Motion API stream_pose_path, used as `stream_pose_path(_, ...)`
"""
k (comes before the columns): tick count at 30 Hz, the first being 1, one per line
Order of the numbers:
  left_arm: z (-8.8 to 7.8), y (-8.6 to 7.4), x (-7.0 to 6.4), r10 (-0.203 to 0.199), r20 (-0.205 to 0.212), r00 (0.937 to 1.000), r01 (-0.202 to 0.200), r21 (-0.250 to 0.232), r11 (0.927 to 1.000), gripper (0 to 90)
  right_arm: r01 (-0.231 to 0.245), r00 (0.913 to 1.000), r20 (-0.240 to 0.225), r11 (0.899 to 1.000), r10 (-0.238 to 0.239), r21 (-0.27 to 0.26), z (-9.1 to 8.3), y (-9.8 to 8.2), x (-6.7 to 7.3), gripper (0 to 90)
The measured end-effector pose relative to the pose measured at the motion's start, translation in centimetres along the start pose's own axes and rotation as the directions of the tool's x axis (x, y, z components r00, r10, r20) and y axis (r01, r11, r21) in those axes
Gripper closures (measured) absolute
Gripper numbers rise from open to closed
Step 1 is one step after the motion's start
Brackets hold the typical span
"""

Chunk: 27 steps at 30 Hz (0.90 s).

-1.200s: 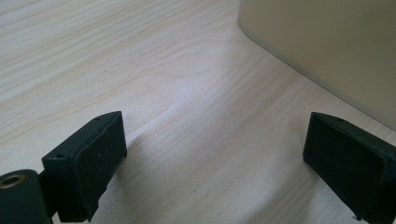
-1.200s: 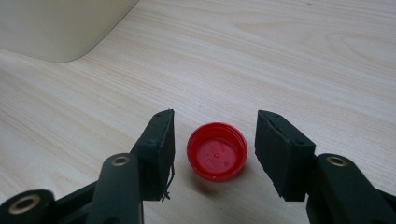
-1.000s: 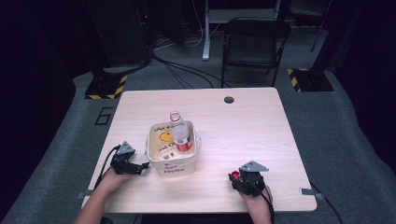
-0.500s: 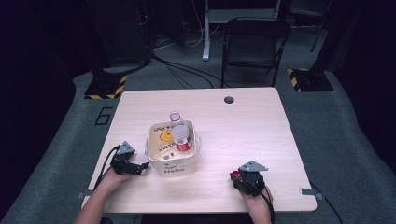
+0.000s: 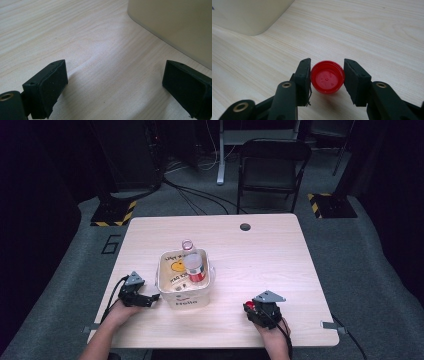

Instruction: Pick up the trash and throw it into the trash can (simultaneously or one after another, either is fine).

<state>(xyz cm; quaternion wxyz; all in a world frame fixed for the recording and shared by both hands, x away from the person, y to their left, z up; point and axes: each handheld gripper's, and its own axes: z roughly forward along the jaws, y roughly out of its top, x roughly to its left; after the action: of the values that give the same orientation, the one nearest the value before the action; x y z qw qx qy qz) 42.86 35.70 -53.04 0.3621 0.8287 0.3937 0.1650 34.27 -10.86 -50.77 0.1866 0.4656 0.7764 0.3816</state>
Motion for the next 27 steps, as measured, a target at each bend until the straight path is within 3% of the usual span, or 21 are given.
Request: stream_pose_path(27, 0.0, 0.0, 0.0, -0.001, 0.0, 1.0, 0.001, 0.0, 1.0, 5.9, 0.021, 0.9986, -0.049, 1.0, -0.022, -0.024, -1.1, 2.2, 0.9, 57.7)
